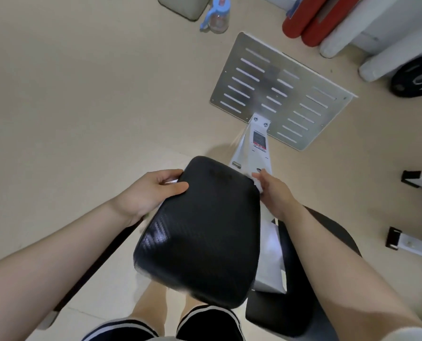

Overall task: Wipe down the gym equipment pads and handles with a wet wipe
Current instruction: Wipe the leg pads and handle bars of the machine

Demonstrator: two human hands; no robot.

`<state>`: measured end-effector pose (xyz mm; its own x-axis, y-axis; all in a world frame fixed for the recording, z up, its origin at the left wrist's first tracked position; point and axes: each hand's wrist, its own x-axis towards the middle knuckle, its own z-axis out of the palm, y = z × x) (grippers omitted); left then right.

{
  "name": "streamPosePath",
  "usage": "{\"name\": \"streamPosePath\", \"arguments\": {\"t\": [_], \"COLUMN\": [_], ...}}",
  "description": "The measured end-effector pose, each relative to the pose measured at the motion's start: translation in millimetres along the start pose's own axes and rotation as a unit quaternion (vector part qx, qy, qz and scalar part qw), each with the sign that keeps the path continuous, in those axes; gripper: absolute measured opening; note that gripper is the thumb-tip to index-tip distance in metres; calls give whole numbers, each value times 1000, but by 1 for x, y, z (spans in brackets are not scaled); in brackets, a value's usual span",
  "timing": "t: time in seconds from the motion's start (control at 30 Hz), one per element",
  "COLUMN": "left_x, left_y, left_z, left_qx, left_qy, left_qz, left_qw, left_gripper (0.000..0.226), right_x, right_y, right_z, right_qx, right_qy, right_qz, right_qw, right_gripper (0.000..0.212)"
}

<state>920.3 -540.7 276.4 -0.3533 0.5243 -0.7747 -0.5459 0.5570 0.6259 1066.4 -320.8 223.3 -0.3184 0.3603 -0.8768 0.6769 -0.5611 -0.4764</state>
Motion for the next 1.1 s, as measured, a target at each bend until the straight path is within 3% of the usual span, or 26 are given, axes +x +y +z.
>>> {"name": "streamPosePath", "arguments": {"t": [0.1,0.23,0.43,0.57,0.7,0.8,0.93,1.0,1.1], "left_x": [-6,-21,-50,-64,-80,-93,-112,-120,-130], "left_y": [3,5,-2,-13,-26,-39,-58,-69,-86], "left_z": [3,2,-1,-3,-3,-2,0,3,7], "left_qx": [38,82,102,82,76,76,79,75,72], "left_qy": [19,39,8,13,69,100,110,109,95], "left_qz": [12,3,21,37,70,90,124,142,156], "left_qw": [999,996,995,996,992,988,983,981,981], "left_gripper": [16,20,15,18,45,46,24,25,31], "right_x": [-17,-56,-107,-109,-142,-175,-184,-175,-166], "right_y": [13,34,79,70,90,129,179,201,208], "right_z": [-1,-5,6,18,27,37,55,66,78], "right_qx": [119,182,229,179,52,-31,13,-2,73], "right_qy": [54,60,42,62,124,184,223,221,247], "right_qz": [20,43,26,-39,-115,-177,-170,-151,-148], "right_qw": [991,981,972,981,984,966,960,964,955], "right_gripper": [43,64,51,27,28,30,30,32,24]}}
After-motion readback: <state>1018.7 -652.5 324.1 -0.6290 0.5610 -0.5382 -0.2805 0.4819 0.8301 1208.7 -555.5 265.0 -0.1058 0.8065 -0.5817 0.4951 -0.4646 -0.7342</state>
